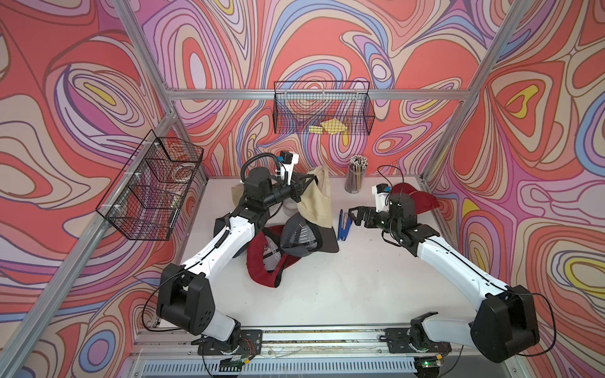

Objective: Open the adjustable buckle of the baseball cap
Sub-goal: Place the baseball cap at the center of the board.

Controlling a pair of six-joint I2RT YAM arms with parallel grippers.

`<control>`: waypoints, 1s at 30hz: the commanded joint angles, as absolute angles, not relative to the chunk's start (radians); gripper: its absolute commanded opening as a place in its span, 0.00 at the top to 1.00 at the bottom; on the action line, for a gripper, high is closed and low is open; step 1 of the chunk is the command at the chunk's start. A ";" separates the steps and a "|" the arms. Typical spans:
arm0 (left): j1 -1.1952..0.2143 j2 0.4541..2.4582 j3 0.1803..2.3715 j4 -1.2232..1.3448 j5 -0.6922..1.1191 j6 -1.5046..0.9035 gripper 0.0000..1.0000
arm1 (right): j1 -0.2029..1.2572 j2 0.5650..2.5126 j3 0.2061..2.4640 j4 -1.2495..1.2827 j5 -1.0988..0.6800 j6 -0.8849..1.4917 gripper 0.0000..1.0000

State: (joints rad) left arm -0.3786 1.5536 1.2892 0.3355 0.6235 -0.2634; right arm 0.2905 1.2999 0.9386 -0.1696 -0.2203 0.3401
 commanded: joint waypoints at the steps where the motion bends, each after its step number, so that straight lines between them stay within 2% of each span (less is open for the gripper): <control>1: -0.373 1.655 1.350 0.371 0.641 -0.277 1.00 | 0.288 1.293 0.930 -0.153 -0.183 0.339 0.02; 7: -0.362 1.823 1.479 0.417 0.646 -0.278 1.00 | 0.267 1.256 0.852 -0.071 -0.143 0.331 0.02; 10: -0.350 1.914 1.538 0.462 0.667 -0.316 1.00 | 0.262 1.226 0.815 -0.051 -0.067 0.347 0.02; 13: -0.342 1.993 1.573 0.519 0.660 -0.335 0.99 | 0.258 1.205 0.808 -0.050 -0.083 0.332 0.02; 16: -0.323 2.057 1.609 0.525 0.639 -0.350 0.86 | 0.258 1.211 0.814 -0.049 -0.119 0.324 0.02; 17: -0.315 2.066 1.607 0.527 0.626 -0.360 0.75 | 0.258 1.218 0.818 -0.053 -0.122 0.325 0.02; 19: -0.300 2.067 1.572 0.554 0.597 -0.371 0.42 | 0.256 1.234 0.826 -0.059 -0.130 0.327 0.02; 20: -0.294 2.058 1.545 0.565 0.584 -0.366 0.04 | 0.256 1.241 0.831 -0.063 -0.135 0.331 0.02; 21: -0.287 2.041 1.516 0.569 0.579 -0.351 0.01 | 0.256 1.247 0.835 -0.063 -0.139 0.334 0.02; 25: -0.285 1.916 1.405 0.464 0.530 -0.202 0.01 | 0.248 1.264 0.843 -0.057 -0.160 0.363 0.02; 30: -0.287 1.761 1.233 0.389 0.429 -0.204 0.01 | 0.182 1.319 0.873 -0.028 -0.219 0.457 0.03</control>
State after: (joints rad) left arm -0.2817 1.8584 1.2755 0.4152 0.4946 -0.2386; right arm 0.2188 1.2900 0.8330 -0.0589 -0.1753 0.3916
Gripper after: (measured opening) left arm 0.992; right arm 0.976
